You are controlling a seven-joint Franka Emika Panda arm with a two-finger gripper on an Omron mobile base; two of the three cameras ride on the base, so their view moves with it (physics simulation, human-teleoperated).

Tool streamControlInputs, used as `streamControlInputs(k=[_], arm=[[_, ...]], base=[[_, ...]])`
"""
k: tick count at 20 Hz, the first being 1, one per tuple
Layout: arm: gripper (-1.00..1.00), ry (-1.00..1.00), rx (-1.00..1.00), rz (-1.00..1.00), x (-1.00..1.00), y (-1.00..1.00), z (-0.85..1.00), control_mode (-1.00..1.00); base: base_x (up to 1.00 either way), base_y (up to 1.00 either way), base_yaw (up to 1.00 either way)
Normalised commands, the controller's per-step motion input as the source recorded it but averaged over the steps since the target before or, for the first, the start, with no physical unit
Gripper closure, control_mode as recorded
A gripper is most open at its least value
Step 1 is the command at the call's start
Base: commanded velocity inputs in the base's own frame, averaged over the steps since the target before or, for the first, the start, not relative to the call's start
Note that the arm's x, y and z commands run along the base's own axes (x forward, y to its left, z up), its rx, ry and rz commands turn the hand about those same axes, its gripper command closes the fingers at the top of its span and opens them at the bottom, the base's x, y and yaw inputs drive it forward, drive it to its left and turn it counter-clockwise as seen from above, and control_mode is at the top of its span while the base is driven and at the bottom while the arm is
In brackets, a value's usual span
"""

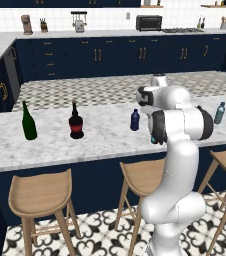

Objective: Move the plastic bottles in the middle to the plastics group, and the glass bottles in the middle to the glass group.

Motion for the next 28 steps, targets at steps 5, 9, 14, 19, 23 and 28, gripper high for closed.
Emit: streamControlInputs(k=[5,9,14,19,23,28], arm=[[1.00,-0.02,0.00,0.00,-0.04,-0.04,0.00,-1.00],[1.00,-0.02,-0.01,0.01,-0.07,-0.08,-0.02,-1.00],[1.00,-0.10,-0.02,0.10,-0.18,0.00,0.03,-1.00],[1.00,-0.13,0.00,0.09,-0.31,0.09,0.22,-1.00],[1.00,-0.04,0.00,0.09,-0.36,0.27,0.26,-1.00],[1.00,0.00,0.00,0.07,-0.22,0.39,0.23,-1.00]], base=[[0.00,0.00,0.00],[0.00,0.00,0.00],[0.00,0.00,0.00],[0.00,0.00,0.00],[0.00,0.00,0.00],[0.00,0.00,0.00]])
